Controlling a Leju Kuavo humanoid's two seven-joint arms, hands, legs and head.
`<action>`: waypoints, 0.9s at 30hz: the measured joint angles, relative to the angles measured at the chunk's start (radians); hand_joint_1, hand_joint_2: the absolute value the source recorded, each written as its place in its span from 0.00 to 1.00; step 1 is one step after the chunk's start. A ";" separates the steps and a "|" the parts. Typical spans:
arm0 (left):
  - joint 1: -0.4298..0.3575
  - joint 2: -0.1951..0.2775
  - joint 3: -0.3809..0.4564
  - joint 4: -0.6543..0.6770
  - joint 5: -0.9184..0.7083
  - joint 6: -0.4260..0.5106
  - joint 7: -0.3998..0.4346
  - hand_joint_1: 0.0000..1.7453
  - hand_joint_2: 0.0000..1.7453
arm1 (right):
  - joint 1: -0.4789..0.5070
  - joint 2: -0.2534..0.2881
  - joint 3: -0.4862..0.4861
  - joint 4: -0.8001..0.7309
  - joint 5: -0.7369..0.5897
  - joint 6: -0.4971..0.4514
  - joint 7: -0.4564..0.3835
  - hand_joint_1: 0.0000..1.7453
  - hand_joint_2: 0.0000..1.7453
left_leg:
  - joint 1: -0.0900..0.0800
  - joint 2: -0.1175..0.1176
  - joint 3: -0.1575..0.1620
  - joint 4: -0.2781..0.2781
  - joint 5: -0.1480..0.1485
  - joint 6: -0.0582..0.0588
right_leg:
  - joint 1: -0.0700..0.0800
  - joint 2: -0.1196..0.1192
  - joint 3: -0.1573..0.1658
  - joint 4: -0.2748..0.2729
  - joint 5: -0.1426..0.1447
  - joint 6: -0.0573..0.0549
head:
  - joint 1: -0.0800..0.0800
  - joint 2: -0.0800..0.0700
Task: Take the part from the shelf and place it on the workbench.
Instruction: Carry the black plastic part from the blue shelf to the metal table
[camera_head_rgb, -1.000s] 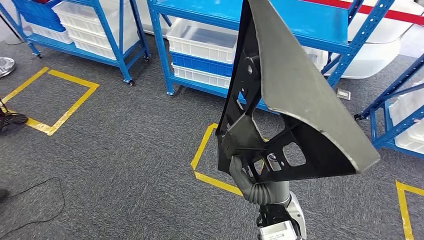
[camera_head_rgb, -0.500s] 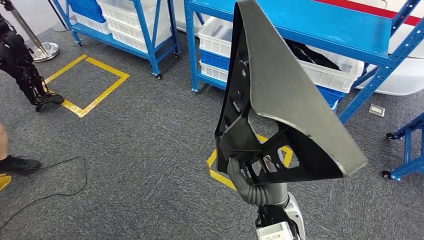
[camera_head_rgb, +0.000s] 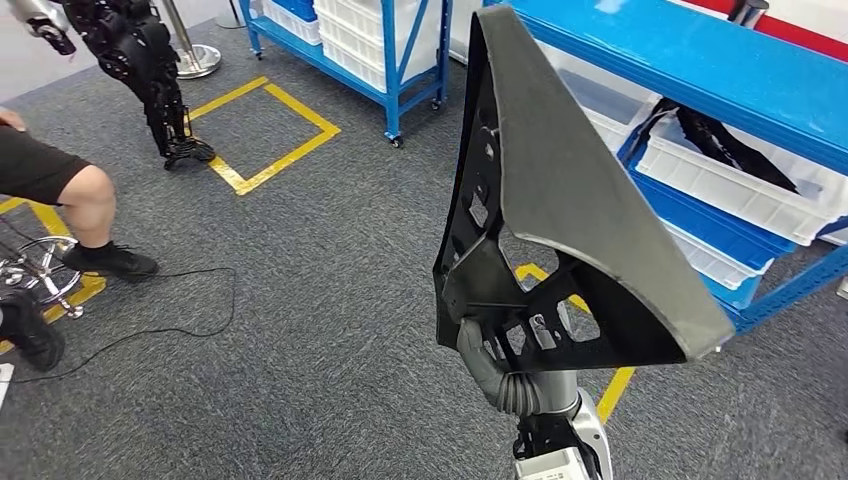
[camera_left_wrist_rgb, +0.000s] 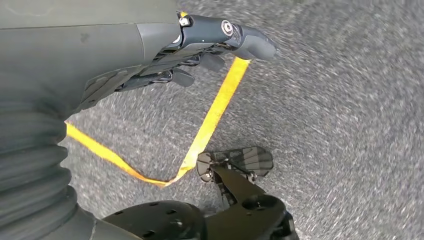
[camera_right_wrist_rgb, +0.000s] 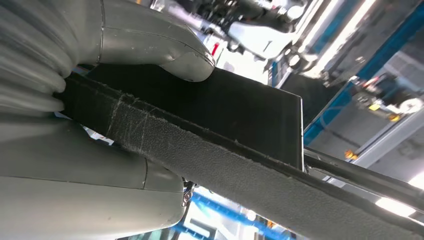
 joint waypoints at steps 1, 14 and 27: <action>0.000 0.000 0.000 0.000 0.000 0.000 0.000 0.00 1.00 | 0.000 0.000 0.000 0.000 0.000 0.000 0.000 1.00 1.00 | -0.001 -0.011 -0.002 -0.001 0.003 -0.005 | 0.002 0.015 0.018 -0.039 0.013 -0.005 | 0.000 0.000; 0.008 0.004 0.000 0.000 -0.004 -0.008 0.000 0.00 1.00 | 0.002 0.005 0.000 0.000 -0.005 0.004 0.001 1.00 1.00 | 0.011 0.134 -0.085 0.206 -0.096 -0.057 | -0.003 -0.135 0.039 -0.068 0.035 -0.043 | -0.008 0.000; -0.004 0.010 0.000 0.000 -0.013 -0.007 -0.011 0.00 1.00 | -0.003 0.003 0.004 0.004 -0.009 0.013 -0.002 1.00 1.00 | 0.000 0.071 0.007 0.000 -0.018 0.008 | -0.001 -0.059 -0.098 0.220 -0.099 -0.010 | 0.004 0.000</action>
